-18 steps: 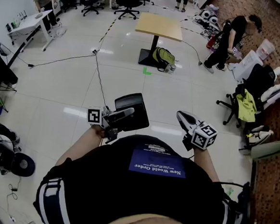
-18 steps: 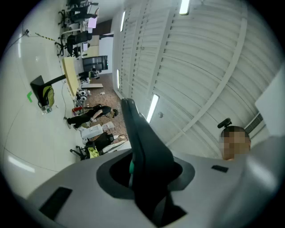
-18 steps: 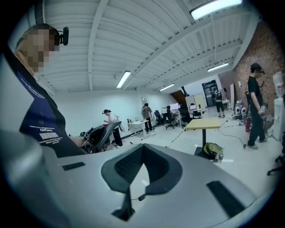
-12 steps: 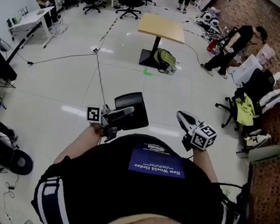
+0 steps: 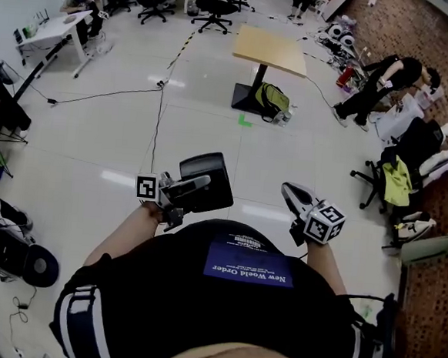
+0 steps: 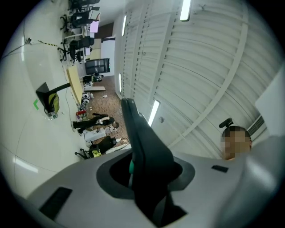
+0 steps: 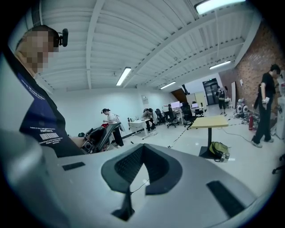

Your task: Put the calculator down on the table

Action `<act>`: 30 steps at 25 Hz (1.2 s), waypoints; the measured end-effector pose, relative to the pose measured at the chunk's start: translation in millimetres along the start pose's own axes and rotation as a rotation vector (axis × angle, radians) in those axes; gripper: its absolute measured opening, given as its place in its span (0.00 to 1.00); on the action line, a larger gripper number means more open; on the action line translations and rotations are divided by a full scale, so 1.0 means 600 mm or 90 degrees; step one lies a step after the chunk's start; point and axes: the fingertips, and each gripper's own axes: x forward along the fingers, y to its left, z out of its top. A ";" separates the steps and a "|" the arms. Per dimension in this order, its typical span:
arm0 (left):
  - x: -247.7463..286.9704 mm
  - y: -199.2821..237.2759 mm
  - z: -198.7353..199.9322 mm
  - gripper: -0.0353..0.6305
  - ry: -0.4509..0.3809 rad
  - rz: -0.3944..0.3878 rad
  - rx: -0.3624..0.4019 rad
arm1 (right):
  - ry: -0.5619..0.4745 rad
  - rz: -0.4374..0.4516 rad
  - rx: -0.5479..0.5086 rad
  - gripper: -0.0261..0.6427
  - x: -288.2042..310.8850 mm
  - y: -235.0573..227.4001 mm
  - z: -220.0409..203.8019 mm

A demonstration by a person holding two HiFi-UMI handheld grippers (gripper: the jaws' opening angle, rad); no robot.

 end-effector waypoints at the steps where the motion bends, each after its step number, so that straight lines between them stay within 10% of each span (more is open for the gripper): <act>1: -0.007 0.005 0.005 0.26 -0.002 0.005 -0.001 | 0.002 0.001 0.002 0.02 0.006 0.002 -0.002; 10: 0.005 0.046 0.058 0.26 -0.022 0.017 -0.022 | 0.010 0.005 0.021 0.02 0.052 -0.055 0.007; 30: 0.383 0.237 0.249 0.26 -0.061 0.048 0.050 | -0.027 0.093 0.005 0.02 0.090 -0.513 0.134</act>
